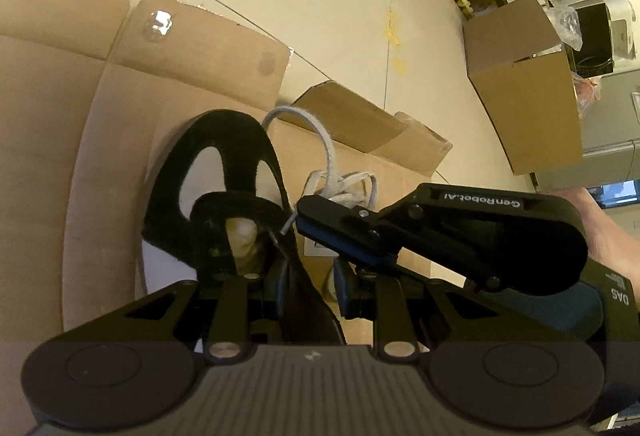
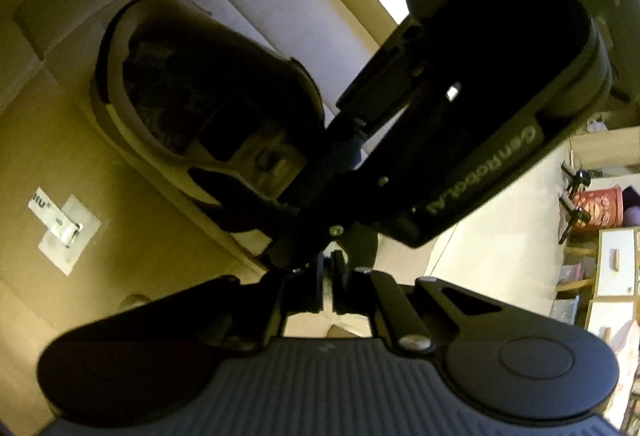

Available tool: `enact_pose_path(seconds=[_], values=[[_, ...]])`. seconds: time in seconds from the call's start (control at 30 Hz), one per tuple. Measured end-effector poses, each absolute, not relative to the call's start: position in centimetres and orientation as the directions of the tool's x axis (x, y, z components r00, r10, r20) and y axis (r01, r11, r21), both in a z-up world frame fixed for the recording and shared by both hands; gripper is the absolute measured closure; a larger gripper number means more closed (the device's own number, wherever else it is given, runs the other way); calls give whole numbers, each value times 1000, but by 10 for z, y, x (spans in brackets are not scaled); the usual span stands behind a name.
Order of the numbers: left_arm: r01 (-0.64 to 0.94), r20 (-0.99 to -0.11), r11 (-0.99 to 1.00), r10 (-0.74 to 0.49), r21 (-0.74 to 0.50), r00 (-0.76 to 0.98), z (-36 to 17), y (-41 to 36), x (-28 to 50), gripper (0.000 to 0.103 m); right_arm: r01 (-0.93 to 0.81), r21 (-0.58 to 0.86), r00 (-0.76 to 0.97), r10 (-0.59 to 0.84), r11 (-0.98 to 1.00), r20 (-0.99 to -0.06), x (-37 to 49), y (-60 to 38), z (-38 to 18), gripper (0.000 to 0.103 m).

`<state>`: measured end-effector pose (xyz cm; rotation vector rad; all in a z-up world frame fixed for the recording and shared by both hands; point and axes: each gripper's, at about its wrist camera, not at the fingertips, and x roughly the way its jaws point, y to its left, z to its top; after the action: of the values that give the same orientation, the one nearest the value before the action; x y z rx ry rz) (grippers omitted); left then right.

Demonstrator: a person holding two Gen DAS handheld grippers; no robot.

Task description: Lace up shoes with both hands

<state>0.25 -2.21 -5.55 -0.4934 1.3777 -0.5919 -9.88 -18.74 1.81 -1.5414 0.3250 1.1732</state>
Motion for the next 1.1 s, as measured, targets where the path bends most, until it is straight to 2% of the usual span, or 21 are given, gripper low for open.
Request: enact_pose_path(seconds=[0.4,1.1], values=[[90,-745,750,-661,-655,91,-56,-20,2,79,-742,-597,473,392,-306,-789,-89,-190,28,100],[90,-744,749,-663,-657,86,-56,-20,2,79,-653,-615,495,365,-442,-788,-90,-197,36,100]])
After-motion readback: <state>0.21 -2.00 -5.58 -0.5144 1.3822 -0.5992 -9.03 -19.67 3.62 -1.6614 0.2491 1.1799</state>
